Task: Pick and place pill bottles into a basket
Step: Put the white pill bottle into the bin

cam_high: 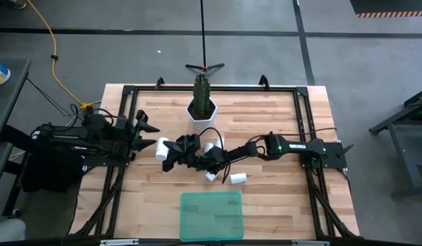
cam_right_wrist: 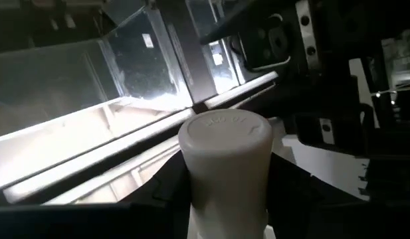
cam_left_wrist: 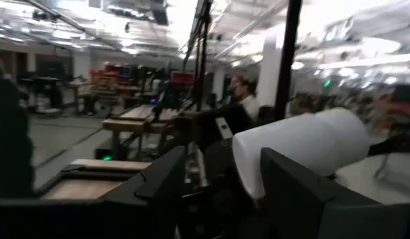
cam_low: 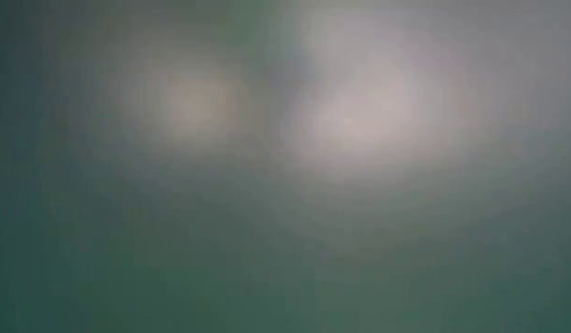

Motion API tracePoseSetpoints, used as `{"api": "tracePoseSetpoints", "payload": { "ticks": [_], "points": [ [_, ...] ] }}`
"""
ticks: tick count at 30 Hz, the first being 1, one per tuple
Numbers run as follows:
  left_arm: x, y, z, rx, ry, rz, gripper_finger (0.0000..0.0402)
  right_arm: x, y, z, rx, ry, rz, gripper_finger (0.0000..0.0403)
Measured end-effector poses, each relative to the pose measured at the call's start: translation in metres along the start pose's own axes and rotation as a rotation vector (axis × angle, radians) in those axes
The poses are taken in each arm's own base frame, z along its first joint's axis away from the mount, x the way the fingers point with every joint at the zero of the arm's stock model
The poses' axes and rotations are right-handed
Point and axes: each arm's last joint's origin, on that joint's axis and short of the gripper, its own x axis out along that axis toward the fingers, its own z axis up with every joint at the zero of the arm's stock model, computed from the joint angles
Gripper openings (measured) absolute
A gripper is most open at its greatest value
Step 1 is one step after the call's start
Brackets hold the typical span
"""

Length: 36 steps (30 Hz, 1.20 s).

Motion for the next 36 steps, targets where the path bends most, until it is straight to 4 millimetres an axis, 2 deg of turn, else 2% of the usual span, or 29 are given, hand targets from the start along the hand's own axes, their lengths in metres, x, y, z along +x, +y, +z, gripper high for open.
{"api": "tracePoseSetpoints", "payload": {
  "ticks": [7, 13, 16, 19, 24, 27, 32, 36],
  "points": [
    [-0.001, 0.007, -0.010, 0.215, 0.113, 0.207, 0.0227, 0.001, 0.000, 0.012, 0.035, 0.085, -0.030, 0.0136],
    [-0.006, 0.014, -0.022, 0.332, 0.275, 0.414, 0.0227, -0.011, -0.015, 0.025, 0.047, 0.086, -0.094, 0.0136],
    [-0.006, 0.016, -0.016, 0.377, 0.231, 0.502, 0.0227, -0.009, -0.011, 0.030, 0.052, 0.103, -0.076, 0.0136],
    [-0.006, 0.015, 0.002, 0.388, 0.062, 0.569, 0.0227, -0.007, -0.008, 0.033, 0.048, 0.111, -0.068, 0.0136],
    [-0.011, 0.013, 0.031, 0.213, -0.274, 0.590, 0.0227, -0.005, -0.005, 0.039, 0.007, 0.204, -0.088, 0.0136],
    [-0.012, 0.012, 0.035, 0.109, -0.350, 0.542, 0.0227, 0.003, 0.003, 0.042, -0.053, 0.273, -0.081, 0.0139],
    [-0.010, 0.012, 0.031, -0.062, -0.358, 0.496, 0.0227, 0.039, 0.019, 0.042, -0.189, 0.482, -0.089, 0.0135],
    [-0.009, 0.011, 0.029, -0.227, -0.378, 0.438, 0.0227, 0.074, 0.033, 0.033, -0.303, 0.751, -0.168, 0.0135]
  ]
}}
